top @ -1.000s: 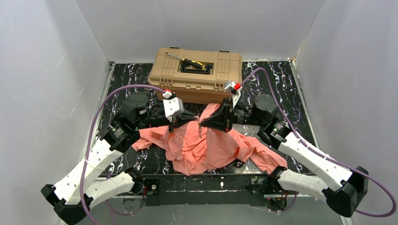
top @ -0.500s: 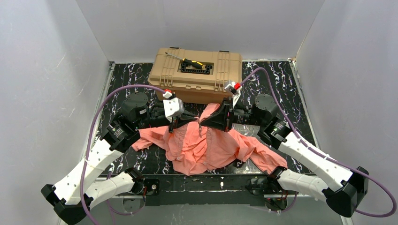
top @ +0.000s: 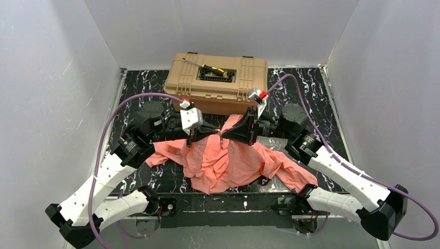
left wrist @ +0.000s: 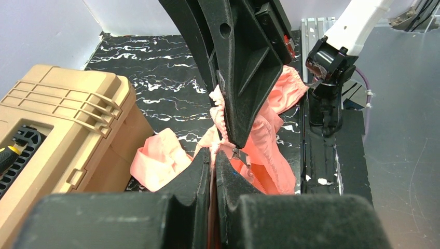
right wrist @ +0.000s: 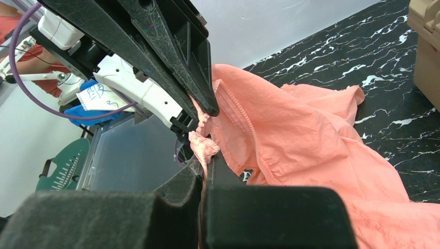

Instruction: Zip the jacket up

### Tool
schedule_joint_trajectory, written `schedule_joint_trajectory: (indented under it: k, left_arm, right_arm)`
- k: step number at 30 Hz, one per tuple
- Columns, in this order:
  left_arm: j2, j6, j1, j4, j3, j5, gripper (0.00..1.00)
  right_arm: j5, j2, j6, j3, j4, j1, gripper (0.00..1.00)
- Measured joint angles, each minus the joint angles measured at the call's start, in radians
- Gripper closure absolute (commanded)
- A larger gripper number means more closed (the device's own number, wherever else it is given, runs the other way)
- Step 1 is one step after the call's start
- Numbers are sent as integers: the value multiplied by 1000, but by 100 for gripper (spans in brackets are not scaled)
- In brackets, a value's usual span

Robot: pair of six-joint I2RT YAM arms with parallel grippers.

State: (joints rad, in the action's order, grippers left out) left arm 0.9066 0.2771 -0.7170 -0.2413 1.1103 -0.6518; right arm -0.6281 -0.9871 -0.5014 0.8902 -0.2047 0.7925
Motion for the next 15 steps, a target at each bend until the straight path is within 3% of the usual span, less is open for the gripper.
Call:
schedule_joint_trajectory:
  k: [15]
  left_arm:
    - [0,0,0,-2,0,-10,100]
  right_arm:
    - [11,11,1,0,-2,0,99]
